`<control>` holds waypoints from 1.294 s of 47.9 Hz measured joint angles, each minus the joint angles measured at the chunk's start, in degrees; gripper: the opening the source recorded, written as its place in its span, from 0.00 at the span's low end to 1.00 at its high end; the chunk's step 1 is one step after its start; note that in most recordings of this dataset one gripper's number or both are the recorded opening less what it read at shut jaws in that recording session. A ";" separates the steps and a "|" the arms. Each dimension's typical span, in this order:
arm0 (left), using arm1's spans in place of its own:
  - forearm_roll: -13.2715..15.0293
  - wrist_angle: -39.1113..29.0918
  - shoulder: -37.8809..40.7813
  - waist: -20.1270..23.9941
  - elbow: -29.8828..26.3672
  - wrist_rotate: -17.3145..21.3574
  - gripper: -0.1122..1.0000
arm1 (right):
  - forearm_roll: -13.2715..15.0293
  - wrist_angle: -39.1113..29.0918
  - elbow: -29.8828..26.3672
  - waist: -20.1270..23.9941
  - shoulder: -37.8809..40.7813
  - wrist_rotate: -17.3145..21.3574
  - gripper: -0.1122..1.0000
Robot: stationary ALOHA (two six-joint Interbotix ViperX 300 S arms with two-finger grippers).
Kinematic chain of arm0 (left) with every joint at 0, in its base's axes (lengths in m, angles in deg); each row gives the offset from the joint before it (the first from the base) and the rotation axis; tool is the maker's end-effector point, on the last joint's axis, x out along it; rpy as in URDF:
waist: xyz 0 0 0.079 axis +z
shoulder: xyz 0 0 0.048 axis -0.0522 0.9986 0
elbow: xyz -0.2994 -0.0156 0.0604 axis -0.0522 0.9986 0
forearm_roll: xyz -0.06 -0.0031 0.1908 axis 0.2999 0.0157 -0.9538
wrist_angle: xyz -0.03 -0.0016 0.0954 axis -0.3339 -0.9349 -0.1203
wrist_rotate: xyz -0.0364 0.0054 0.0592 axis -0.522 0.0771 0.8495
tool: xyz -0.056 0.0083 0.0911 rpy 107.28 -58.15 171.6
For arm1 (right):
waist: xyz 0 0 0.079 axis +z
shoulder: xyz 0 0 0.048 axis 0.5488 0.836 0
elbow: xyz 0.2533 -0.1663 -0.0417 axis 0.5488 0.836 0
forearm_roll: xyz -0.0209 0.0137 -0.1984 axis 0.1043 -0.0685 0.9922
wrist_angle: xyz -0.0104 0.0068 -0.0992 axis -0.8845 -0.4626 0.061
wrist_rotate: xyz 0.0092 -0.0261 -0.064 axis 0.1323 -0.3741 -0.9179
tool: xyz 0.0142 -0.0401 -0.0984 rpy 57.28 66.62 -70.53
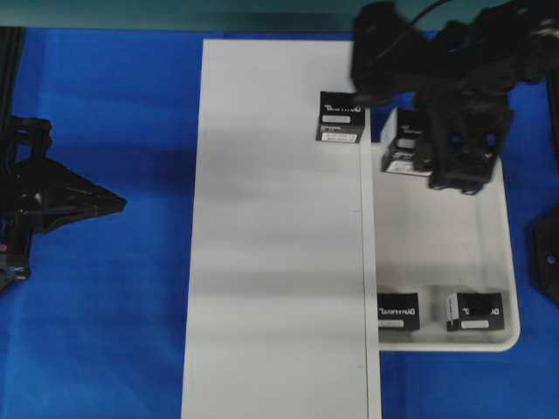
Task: Place the box from the white plastic tray onto the white base.
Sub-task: 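Lift the box and carry it left onto the white board, then lower the box onto the board below the other box and release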
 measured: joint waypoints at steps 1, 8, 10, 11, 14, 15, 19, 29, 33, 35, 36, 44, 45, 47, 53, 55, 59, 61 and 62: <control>0.00 0.00 0.00 0.00 0.00 0.00 0.04 | -0.09 0.09 -0.35 0.18 0.62 0.00 0.63; -0.09 0.00 0.00 0.00 -0.09 0.00 0.04 | -0.09 0.79 -1.67 1.14 4.48 -0.09 0.63; 0.00 0.00 0.00 0.00 -0.09 0.00 0.04 | -0.09 1.14 -1.76 1.32 5.27 -0.09 0.63; 0.00 0.00 0.00 0.00 0.00 0.00 0.04 | 0.00 1.49 -1.85 1.41 5.71 -0.09 0.63; 0.00 0.00 0.09 -0.09 -0.09 0.00 0.04 | 0.00 2.29 -1.93 1.67 6.77 -0.09 0.63; -0.09 0.00 0.00 -0.09 -0.09 0.00 0.04 | -0.09 2.72 -2.02 1.76 7.21 -0.09 0.63; -0.09 0.00 0.09 -0.26 -0.09 -0.18 0.04 | -0.09 4.13 -2.02 2.11 8.70 -0.09 0.63; 0.00 0.00 0.09 -0.53 -0.09 -1.14 0.04 | 0.00 7.56 -1.85 2.90 11.16 0.00 0.63; 0.00 0.00 0.09 -0.62 -0.09 -1.23 0.04 | -0.09 8.70 -1.32 2.99 11.87 -0.09 0.63; 0.00 0.00 0.09 -0.62 -0.09 -1.23 0.04 | 0.00 9.49 -0.97 2.99 12.30 0.00 0.63; 0.00 0.00 0.09 -0.62 -0.09 -1.23 0.04 | 0.00 9.76 -0.79 2.99 12.39 -0.09 0.63; -0.09 0.00 0.09 -0.79 -0.09 -1.23 0.04 | 0.00 12.48 0.88 2.99 13.62 -0.09 0.63; -0.09 0.00 0.09 -0.79 -0.09 -1.23 0.04 | 0.00 13.01 1.32 2.99 13.71 -0.09 0.63; -0.09 0.00 0.09 -0.79 -0.09 -1.23 0.04 | 0.26 13.62 1.85 2.99 13.80 -0.09 0.63; 0.00 0.00 0.09 -0.79 -0.09 -1.23 0.04 | 0.70 15.91 3.69 2.99 14.06 -0.09 0.63; 0.00 0.00 0.00 -0.79 -0.09 -1.23 0.04 | 0.79 16.52 4.22 2.99 14.15 0.00 0.63; -0.09 0.00 0.00 -0.79 -0.09 -1.23 0.04 | 0.70 17.05 4.75 2.99 14.24 -0.09 0.63; 0.00 0.00 0.00 -0.70 -0.09 -1.23 0.04 | 0.79 17.14 4.92 2.99 14.41 -0.09 0.63; 0.00 0.00 0.00 -0.70 -0.09 -1.23 0.04 | 0.79 17.14 5.01 2.99 14.50 -0.09 0.63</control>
